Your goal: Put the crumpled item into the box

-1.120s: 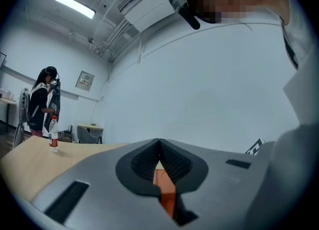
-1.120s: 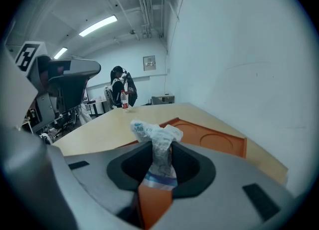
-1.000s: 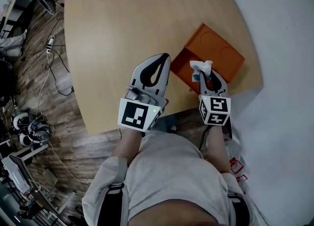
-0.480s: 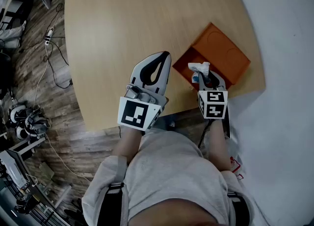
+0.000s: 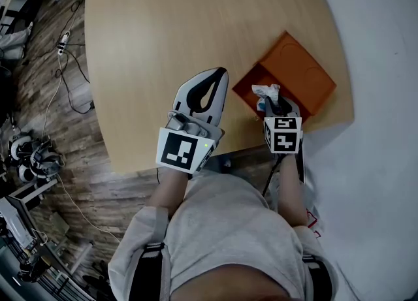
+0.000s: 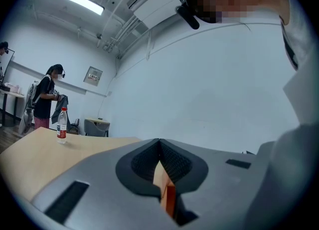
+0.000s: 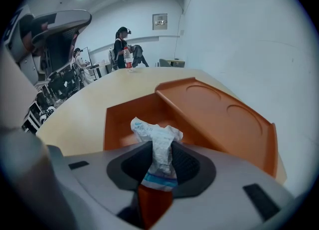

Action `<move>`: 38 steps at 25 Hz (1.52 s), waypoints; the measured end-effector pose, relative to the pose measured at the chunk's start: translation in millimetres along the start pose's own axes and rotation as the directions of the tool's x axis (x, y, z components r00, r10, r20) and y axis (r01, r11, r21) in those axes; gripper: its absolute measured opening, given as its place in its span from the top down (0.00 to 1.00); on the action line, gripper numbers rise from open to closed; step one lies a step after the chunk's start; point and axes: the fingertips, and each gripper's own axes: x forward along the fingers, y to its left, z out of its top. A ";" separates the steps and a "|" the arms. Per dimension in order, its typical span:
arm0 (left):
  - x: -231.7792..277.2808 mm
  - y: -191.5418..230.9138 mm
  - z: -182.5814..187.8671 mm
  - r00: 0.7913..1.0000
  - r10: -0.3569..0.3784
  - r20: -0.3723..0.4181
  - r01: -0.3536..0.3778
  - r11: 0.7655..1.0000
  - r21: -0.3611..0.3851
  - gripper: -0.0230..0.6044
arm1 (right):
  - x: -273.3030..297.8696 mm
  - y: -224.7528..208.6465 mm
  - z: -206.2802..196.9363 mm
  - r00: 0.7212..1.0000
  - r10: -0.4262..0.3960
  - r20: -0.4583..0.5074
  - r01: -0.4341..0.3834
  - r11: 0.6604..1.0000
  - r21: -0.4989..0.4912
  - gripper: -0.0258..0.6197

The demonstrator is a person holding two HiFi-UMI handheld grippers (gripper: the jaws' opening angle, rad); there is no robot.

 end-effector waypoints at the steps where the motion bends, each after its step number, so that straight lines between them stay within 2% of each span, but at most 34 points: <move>1: -1.7 -0.7 0.2 1.000 -0.002 0.000 0.002 1.000 -0.003 0.94 | -1.1 0.6 -1.5 1.000 0.000 -0.004 0.000 1.000 0.002 0.79; 7: 8.3 2.7 -5.7 1.000 -0.004 -0.010 0.004 1.000 -0.007 0.94 | 10.3 -2.4 -1.5 1.000 0.017 -0.024 -0.017 1.000 0.009 0.78; 12: 12.5 6.1 3.9 1.000 -0.007 -0.003 0.007 1.000 -0.006 0.94 | 9.2 -3.2 11.7 1.000 0.018 -0.012 -0.018 1.000 0.012 0.77; 22: 1.0 -6.8 6.7 1.000 -0.025 -0.005 0.025 1.000 0.011 0.94 | -21.2 -4.7 28.6 0.994 -0.001 0.112 -0.006 0.998 0.068 0.75; 26: -3.4 -19.9 17.0 0.999 -0.049 0.022 0.048 0.999 0.018 0.94 | -48.8 -5.0 41.1 0.976 -0.008 0.217 -0.014 0.995 0.102 0.75; 31: -14.5 -44.1 26.0 0.996 -0.085 0.037 0.084 0.996 0.032 0.94 | -89.9 -7.8 49.1 0.943 -0.037 0.330 -0.009 0.990 0.137 0.88; 38: -33.4 -77.1 40.0 0.989 -0.136 0.064 0.133 0.990 0.055 0.94 | -143.1 -5.3 46.9 0.900 -0.058 0.433 -0.018 0.985 0.169 0.94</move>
